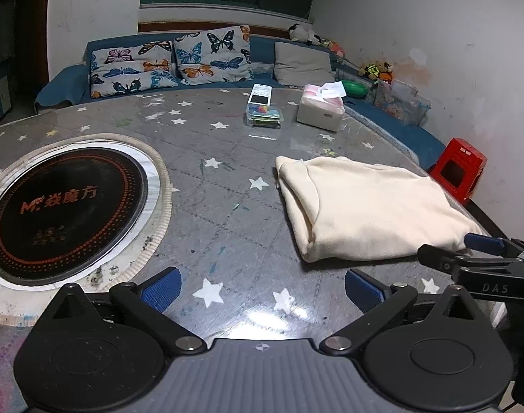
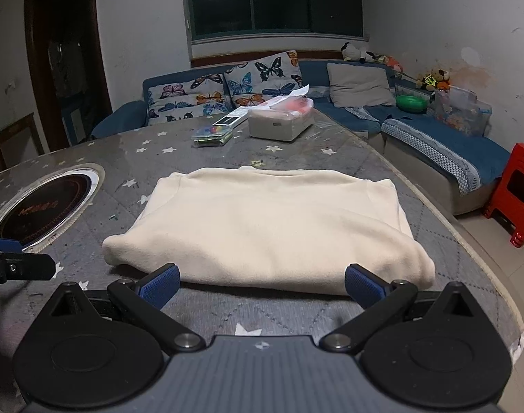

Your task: Fold clothes

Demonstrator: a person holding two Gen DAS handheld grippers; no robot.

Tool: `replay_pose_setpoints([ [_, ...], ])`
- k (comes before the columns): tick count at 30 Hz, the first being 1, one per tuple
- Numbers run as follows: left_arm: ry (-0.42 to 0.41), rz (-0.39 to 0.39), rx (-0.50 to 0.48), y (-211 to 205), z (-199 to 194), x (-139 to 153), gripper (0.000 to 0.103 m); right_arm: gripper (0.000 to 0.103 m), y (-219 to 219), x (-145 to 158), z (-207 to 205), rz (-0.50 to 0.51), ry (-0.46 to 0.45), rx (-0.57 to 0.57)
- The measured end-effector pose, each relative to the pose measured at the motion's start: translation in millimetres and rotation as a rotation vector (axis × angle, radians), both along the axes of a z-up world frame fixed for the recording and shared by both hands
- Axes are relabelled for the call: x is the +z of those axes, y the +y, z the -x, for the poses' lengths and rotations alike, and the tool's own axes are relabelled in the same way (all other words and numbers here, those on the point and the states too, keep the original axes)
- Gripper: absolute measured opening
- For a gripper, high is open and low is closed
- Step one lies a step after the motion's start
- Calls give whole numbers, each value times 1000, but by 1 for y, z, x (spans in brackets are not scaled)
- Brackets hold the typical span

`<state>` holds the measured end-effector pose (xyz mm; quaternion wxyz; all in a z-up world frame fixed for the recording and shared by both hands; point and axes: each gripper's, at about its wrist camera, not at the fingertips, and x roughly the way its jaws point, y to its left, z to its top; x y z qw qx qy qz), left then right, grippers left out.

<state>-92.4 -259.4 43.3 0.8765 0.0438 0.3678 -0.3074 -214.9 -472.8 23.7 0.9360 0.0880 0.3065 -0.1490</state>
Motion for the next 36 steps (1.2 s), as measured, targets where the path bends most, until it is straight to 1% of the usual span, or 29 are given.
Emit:
replay_pose_setpoints([
  [6,-7,-16,11,3,3,-1,103,103,2,-1,5,-11,-6,-8],
  [11,-26,-48,14,2,7,-2,103,103,5,-2,6,-20,-7,-9],
  [36,-25,-69,2,-4,12,-1,103,103,7,-2,13,-40,-16,-30],
])
